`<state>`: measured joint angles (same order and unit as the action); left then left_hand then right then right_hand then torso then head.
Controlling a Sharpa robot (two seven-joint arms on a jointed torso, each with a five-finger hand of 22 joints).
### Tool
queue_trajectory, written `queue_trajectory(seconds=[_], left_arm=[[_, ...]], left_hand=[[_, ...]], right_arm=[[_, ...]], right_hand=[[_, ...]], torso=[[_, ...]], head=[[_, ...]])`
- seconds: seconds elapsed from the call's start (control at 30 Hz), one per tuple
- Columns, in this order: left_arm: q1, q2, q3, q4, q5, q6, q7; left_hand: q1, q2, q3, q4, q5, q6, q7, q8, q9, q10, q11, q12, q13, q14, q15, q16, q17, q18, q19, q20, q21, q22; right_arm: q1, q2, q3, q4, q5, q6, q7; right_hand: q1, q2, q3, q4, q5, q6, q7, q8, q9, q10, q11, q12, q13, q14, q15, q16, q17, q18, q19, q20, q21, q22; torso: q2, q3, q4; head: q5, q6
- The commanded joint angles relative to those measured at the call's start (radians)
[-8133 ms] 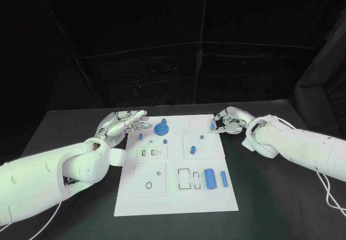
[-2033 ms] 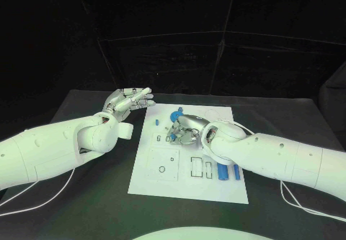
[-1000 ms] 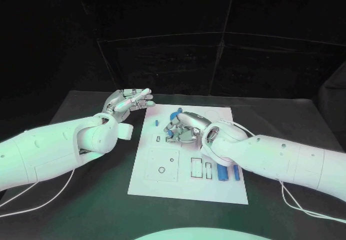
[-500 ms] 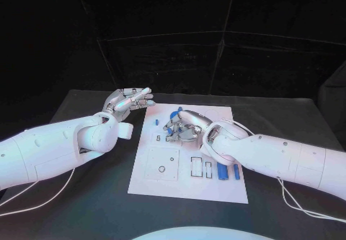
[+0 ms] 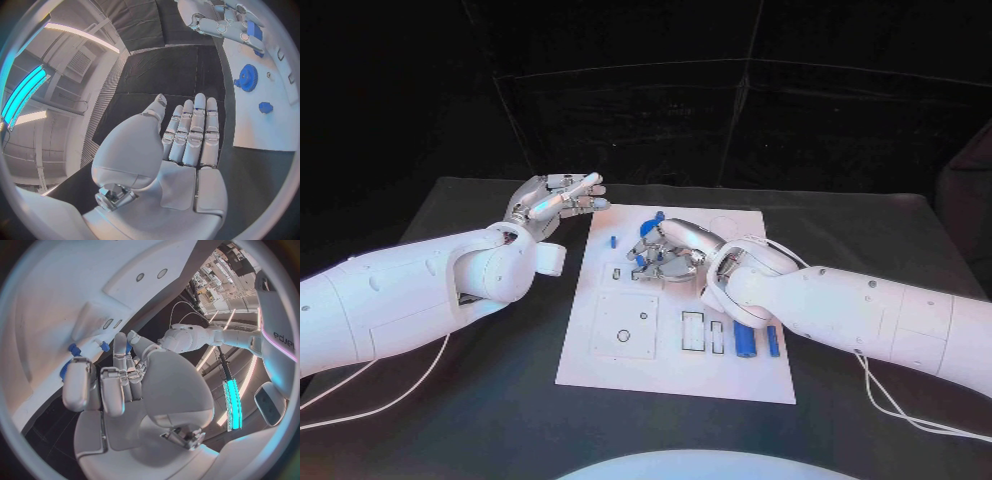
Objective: Assemble the parts on the task board
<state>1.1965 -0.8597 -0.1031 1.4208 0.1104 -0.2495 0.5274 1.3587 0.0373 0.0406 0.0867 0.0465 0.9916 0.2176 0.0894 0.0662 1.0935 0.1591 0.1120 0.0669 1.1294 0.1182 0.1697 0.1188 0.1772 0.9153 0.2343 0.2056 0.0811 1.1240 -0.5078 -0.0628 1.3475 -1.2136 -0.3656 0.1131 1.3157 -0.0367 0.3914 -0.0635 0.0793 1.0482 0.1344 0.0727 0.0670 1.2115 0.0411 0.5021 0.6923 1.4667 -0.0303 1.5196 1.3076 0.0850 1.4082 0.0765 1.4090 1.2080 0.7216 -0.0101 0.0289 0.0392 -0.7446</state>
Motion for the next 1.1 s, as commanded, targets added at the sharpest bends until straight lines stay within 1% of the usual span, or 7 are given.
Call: queue_trajectory(seconds=[0.03,0.23,0.63,0.77,0.9,1.0,1.1], left_arm=[[0.001,0.001,0.001,0.0,0.0,0.013,0.005],[0.0,0.003,0.001,-0.002,0.0,0.014,0.005],[-0.001,0.008,0.001,-0.006,0.0,0.016,0.002],[-0.002,0.009,0.001,-0.007,0.0,0.016,0.002],[-0.003,0.01,0.001,-0.01,0.0,0.017,0.001],[-0.003,0.011,0.0,-0.011,0.0,0.018,0.0],[-0.004,0.012,0.0,-0.012,0.0,0.018,0.0]], left_hand=[[0.004,0.007,0.0,-0.005,0.001,0.008,0.0,-0.005,0.0,0.006,0.001,-0.005,-0.001,0.005,0.0,-0.004,0.001,0.007,0.007,0.001,-0.007,-0.001],[0.004,0.007,0.0,-0.005,0.001,0.008,0.0,-0.005,0.0,0.006,0.001,-0.005,-0.001,0.005,0.0,-0.004,0.001,0.007,0.007,0.001,-0.007,-0.001],[0.002,0.007,-0.002,-0.007,0.001,0.008,0.0,-0.007,0.0,0.007,0.001,-0.009,-0.001,0.004,0.001,-0.007,0.002,0.007,0.008,0.001,-0.009,-0.003],[0.002,0.007,-0.002,-0.007,0.001,0.008,0.0,-0.007,0.0,0.007,0.001,-0.009,-0.001,0.004,0.001,-0.007,0.002,0.007,0.008,0.001,-0.009,-0.003],[0.002,0.007,-0.002,-0.007,0.001,0.008,0.0,-0.007,0.0,0.007,0.001,-0.009,-0.001,0.004,0.001,-0.007,0.002,0.007,0.008,0.001,-0.009,-0.003],[0.002,0.007,-0.002,-0.007,0.001,0.008,0.0,-0.007,0.0,0.007,0.001,-0.009,-0.001,0.004,0.001,-0.007,0.002,0.007,0.008,0.001,-0.009,-0.003],[0.002,0.007,-0.002,-0.007,0.001,0.008,0.0,-0.007,0.0,0.007,0.001,-0.009,-0.001,0.004,0.001,-0.007,0.002,0.007,0.008,0.001,-0.009,-0.003]], right_arm=[[0.001,-0.001,0.0,0.0,0.011,0.023,0.008],[-0.003,0.0,0.0,-0.005,0.01,0.039,0.002],[-0.013,-0.001,0.0,-0.012,0.01,0.06,0.001],[-0.019,-0.002,0.0,-0.014,0.01,0.065,0.002],[-0.023,-0.002,0.0,-0.019,0.009,0.067,0.003],[-0.025,-0.001,0.0,-0.022,0.009,0.068,0.004],[-0.027,-0.001,0.0,-0.027,0.009,0.068,0.004]], right_hand=[[-0.006,-0.007,0.005,-0.001,-0.003,0.005,0.0,0.003,0.002,0.007,0.0,-0.003,-0.001,0.078,-0.002,-0.004,0.142,-0.013,-0.002,-0.001,0.001,0.0],[-0.009,-0.01,0.009,0.0,-0.004,0.006,0.0,0.004,0.002,0.009,0.0,-0.018,-0.011,0.078,-0.002,-0.005,0.14,-0.013,-0.001,-0.002,0.001,0.001],[-0.014,-0.016,0.015,0.001,-0.003,0.008,0.0,0.004,0.002,0.009,0.0,-0.044,-0.029,0.077,-0.002,-0.008,0.135,-0.013,-0.002,-0.002,0.0,-0.001],[-0.017,-0.019,0.021,0.004,-0.003,0.008,0.0,0.003,0.002,0.009,0.001,-0.071,-0.049,0.076,-0.001,-0.009,0.133,-0.013,-0.002,-0.001,0.0,-0.001],[-0.019,-0.021,0.026,0.005,-0.003,0.008,0.001,0.003,0.002,0.014,0.001,-0.093,-0.067,0.076,-0.001,-0.01,0.132,-0.013,-0.002,-0.001,0.0,-0.001],[-0.019,-0.022,0.028,0.005,-0.003,0.008,0.001,0.003,0.002,0.015,0.001,-0.099,-0.071,0.076,-0.001,-0.01,0.131,-0.012,-0.003,-0.001,-0.001,-0.002],[-0.019,-0.023,0.029,0.005,-0.003,0.007,0.001,0.002,0.002,0.016,0.002,-0.103,-0.075,0.076,0.0,-0.01,0.13,-0.012,-0.003,-0.001,-0.001,-0.002]], torso=[[0.0,0.0003,-0.0004],[0.0,0.0007,-0.0011],[0.0,0.0006,0.0],[0.0,0.0004,0.0],[0.001,0.0011,-0.0006],[0.0,0.0007,-0.0007],[0.001,0.0006,-0.0011]], head=[[0.0,-0.002],[-0.002,-0.008],[-0.006,-0.015],[-0.006,-0.017],[-0.007,-0.018],[-0.008,-0.02],[-0.008,-0.019]])
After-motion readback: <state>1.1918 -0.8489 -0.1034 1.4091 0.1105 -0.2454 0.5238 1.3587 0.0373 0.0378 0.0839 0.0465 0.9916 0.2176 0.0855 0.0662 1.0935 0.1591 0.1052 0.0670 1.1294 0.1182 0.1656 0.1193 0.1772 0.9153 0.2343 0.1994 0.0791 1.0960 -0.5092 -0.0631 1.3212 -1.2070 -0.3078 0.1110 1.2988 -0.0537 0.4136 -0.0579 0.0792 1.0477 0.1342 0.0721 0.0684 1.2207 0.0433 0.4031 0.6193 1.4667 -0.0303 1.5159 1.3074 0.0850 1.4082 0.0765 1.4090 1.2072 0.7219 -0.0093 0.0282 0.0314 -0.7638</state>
